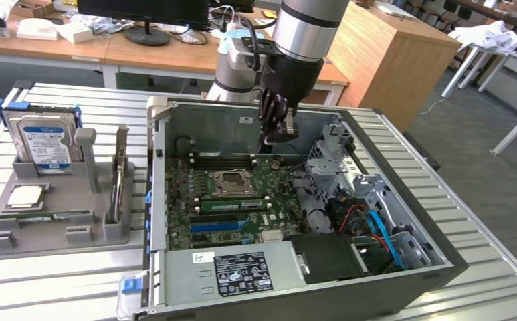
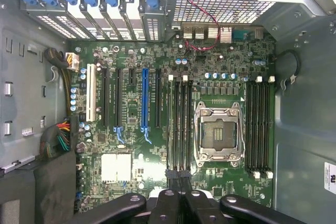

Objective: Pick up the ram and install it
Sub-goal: 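Press down the ram until it locks into place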

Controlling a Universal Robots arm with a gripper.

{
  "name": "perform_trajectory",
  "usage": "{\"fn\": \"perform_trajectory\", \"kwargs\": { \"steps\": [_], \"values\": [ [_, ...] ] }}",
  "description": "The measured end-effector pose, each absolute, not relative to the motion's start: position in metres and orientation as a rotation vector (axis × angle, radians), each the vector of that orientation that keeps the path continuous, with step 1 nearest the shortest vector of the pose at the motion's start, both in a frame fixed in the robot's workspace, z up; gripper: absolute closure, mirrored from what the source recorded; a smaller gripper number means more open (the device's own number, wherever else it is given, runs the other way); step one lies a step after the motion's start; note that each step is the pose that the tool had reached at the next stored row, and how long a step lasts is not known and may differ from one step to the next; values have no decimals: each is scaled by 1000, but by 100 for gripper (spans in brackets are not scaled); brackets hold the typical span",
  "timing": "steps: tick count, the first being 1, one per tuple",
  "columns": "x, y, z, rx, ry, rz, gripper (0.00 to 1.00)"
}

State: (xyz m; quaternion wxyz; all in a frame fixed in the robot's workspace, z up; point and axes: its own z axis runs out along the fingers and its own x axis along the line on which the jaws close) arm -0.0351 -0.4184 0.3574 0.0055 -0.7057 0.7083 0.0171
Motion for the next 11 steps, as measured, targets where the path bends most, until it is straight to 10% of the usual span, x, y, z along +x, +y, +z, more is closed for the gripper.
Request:
{"fn": "perform_trajectory", "kwargs": {
  "steps": [11],
  "values": [
    [-34,-418,357,-2210,2217,53,90]
  ]
}}
